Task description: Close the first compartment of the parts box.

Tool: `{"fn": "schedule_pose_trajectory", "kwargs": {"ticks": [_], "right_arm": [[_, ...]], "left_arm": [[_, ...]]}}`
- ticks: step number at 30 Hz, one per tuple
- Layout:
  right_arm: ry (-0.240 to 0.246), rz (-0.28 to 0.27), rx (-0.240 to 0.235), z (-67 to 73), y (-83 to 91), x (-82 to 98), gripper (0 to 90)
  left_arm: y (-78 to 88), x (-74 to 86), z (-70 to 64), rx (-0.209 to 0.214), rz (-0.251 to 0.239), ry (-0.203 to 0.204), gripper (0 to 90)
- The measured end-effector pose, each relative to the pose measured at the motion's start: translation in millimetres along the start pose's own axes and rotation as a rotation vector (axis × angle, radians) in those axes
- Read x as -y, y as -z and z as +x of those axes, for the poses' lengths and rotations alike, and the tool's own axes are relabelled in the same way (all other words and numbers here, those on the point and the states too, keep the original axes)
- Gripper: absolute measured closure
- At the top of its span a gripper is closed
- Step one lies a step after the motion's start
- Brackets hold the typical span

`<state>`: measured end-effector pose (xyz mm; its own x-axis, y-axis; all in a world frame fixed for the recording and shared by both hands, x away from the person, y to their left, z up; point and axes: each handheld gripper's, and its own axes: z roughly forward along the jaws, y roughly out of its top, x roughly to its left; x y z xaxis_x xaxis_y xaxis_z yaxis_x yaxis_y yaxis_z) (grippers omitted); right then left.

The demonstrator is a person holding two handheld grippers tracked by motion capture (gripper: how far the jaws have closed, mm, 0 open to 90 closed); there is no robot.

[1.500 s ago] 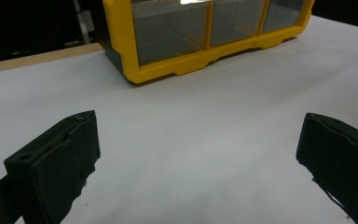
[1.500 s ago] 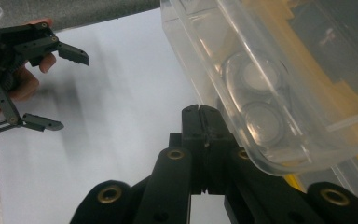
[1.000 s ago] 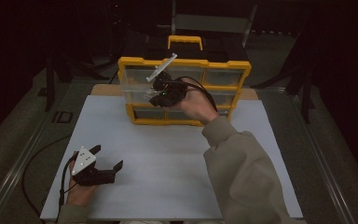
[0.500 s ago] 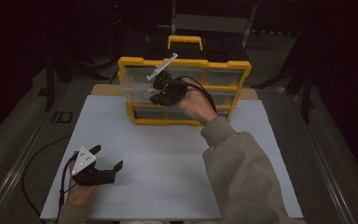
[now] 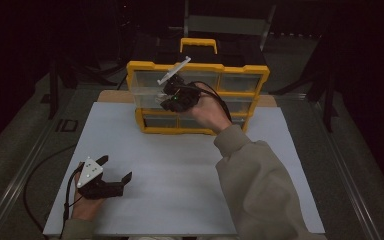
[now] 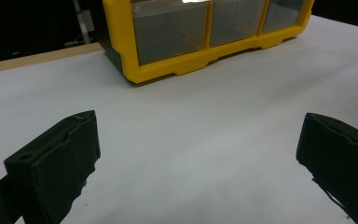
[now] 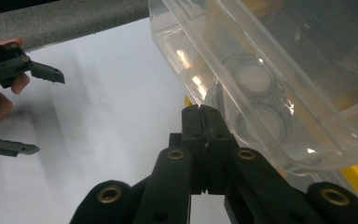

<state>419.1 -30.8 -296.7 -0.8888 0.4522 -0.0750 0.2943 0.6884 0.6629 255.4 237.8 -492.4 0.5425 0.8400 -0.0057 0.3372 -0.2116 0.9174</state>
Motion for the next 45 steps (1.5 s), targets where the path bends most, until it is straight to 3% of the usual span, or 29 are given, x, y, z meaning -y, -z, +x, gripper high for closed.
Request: {"fn": "schedule_pose_trajectory", "kwargs": {"ticks": [45], "right_arm": [[-0.069, -0.062, 0.075, -6.4, -3.9, -0.2, 90.0]], "left_arm": [[0.8, -0.2, 0.4, -0.002, -0.002, 0.001, 0.1]]}}
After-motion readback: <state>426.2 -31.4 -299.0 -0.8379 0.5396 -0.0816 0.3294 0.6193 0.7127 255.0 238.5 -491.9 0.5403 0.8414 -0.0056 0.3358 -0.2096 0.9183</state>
